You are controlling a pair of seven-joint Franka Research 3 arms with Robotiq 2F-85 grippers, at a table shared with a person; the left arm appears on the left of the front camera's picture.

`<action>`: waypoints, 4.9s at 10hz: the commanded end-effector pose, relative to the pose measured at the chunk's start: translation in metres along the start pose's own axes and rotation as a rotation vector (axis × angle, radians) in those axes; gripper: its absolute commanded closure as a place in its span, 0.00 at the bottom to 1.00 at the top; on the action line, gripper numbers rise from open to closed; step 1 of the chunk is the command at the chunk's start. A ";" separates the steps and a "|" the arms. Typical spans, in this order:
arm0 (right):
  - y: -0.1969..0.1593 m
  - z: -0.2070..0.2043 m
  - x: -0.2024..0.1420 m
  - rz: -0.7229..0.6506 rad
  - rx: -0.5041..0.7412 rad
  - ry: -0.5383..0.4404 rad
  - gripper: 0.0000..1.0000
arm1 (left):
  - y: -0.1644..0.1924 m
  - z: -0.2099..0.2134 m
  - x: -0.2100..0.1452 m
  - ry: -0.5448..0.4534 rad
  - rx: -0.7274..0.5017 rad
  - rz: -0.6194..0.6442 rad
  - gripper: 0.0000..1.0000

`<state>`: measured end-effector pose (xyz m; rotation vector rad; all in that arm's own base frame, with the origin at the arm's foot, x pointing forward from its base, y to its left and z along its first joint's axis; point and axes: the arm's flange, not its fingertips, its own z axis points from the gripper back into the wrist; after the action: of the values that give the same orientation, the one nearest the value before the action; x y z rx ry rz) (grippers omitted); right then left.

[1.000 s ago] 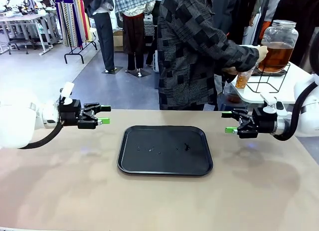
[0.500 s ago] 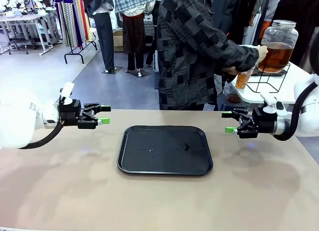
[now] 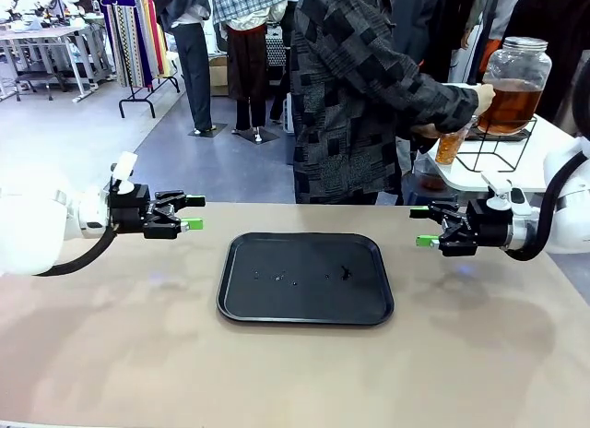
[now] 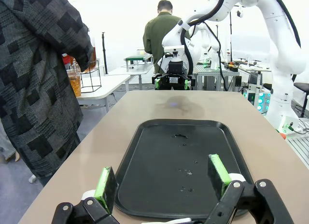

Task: Pour the drink into the iced cup.
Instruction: Open the gripper to release the iced cup you were holding.

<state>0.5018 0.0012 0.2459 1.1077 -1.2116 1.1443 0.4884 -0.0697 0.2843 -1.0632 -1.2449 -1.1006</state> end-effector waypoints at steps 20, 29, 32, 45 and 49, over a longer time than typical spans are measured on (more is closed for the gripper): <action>-0.001 -0.002 0.004 0.000 -0.001 0.006 0.00 | 0.001 -0.001 0.003 0.005 0.001 0.004 0.00; -0.001 -0.002 0.004 0.000 -0.001 0.006 0.00 | 0.001 -0.001 0.003 0.005 0.001 0.004 0.00; -0.001 -0.002 0.004 0.000 -0.001 0.006 0.00 | 0.001 -0.001 0.003 0.005 0.001 0.004 0.00; -0.001 -0.002 0.004 0.000 -0.001 0.006 0.00 | 0.001 -0.001 0.003 0.005 0.001 0.004 0.00; -0.001 -0.002 0.004 0.000 -0.001 0.006 0.00 | 0.001 -0.001 0.003 0.005 0.001 0.004 0.00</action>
<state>0.5018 0.0012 0.2459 1.1077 -1.2116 1.1443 0.4884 -0.0697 0.2843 -1.0632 -1.2449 -1.1006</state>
